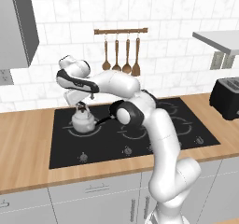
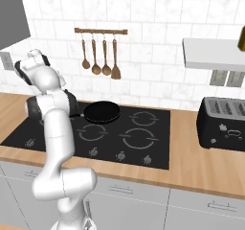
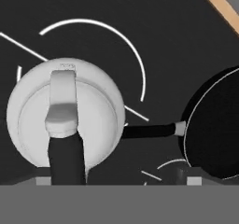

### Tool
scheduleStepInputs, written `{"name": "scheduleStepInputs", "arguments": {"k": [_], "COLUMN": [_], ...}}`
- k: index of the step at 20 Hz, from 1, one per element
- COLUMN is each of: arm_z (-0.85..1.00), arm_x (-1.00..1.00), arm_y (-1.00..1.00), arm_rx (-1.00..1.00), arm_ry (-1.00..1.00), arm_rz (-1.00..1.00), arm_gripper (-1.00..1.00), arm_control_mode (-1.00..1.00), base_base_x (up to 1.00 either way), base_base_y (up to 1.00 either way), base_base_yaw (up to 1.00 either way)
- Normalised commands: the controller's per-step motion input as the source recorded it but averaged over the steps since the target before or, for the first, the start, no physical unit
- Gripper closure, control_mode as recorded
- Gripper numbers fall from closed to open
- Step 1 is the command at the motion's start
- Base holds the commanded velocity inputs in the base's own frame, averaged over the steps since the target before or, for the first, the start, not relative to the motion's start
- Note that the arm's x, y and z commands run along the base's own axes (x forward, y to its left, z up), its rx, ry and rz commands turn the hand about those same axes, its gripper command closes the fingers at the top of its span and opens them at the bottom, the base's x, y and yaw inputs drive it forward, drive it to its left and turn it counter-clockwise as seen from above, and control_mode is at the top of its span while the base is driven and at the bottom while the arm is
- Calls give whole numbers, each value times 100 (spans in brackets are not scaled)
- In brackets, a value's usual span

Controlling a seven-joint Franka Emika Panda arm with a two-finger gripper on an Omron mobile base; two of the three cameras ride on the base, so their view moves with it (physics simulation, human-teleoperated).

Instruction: Pick the kettle from the counter and place it on a stove burner. Then turn the burner on.

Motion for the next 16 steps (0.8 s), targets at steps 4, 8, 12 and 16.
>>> {"name": "scheduleStepInputs", "arguments": {"k": [4,8,12,16], "arm_z": [0,2,19,57], "arm_x": [-65,-65,-60,-87], "arm_y": [5,12,20,25], "arm_rx": [0,1,2,9], "arm_ry": [0,0,0,0], "arm_rz": [5,4,0,0], "arm_gripper": [-100,-100,-100,-100], "arm_control_mode": [-100,-100,-100,-100], "base_base_x": [0,0,0,0], "base_base_y": [0,0,0,0], "base_base_yaw": [0,0,0,0]}}
